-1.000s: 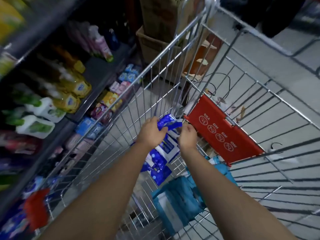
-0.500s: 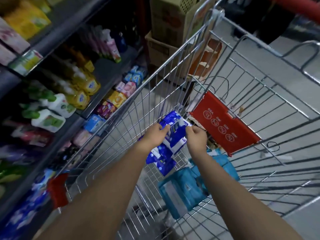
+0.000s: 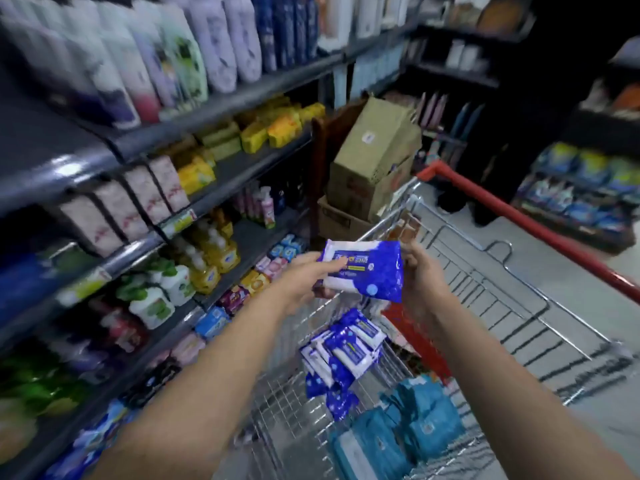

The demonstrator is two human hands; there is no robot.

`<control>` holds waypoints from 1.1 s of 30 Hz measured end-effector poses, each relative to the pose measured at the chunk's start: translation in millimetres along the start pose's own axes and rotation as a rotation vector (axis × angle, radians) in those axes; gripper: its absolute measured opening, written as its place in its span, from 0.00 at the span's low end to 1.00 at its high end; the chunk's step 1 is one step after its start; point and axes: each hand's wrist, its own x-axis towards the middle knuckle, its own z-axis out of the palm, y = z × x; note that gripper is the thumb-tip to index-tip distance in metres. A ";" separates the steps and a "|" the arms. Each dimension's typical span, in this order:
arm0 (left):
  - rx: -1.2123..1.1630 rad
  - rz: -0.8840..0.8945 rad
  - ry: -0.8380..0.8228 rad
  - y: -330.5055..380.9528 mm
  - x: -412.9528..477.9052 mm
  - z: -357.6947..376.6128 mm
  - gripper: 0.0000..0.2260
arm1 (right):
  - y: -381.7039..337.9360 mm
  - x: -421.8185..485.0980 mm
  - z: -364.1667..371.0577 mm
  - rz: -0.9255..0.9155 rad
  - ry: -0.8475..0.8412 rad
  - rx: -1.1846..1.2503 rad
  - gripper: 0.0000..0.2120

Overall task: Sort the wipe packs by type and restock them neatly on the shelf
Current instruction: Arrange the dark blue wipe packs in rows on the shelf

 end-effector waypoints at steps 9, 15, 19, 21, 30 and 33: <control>0.086 0.504 0.417 97.8 -192.5 -210.3 0.10 | 39.3 -101.1 267.7 -0.244 -0.270 -0.252 0.09; 0.257 0.590 0.611 124.3 -330.0 -375.3 0.04 | 94.8 -147.0 440.7 -0.289 -0.423 -0.341 0.06; 0.338 0.510 0.729 127.0 -375.5 -453.2 0.10 | 124.5 -152.7 519.8 -0.286 -0.497 -0.448 0.08; 0.317 0.502 0.760 124.2 -385.5 -480.5 0.06 | 135.7 -148.0 549.9 -0.278 -0.534 -0.487 0.08; 0.299 0.426 0.970 122.7 -349.7 -573.2 0.06 | 169.9 -67.9 655.7 -0.213 -0.675 -0.665 0.11; 0.338 0.371 1.087 131.0 -320.3 -601.0 0.07 | 171.4 -26.5 688.4 -0.258 -0.769 -0.695 0.12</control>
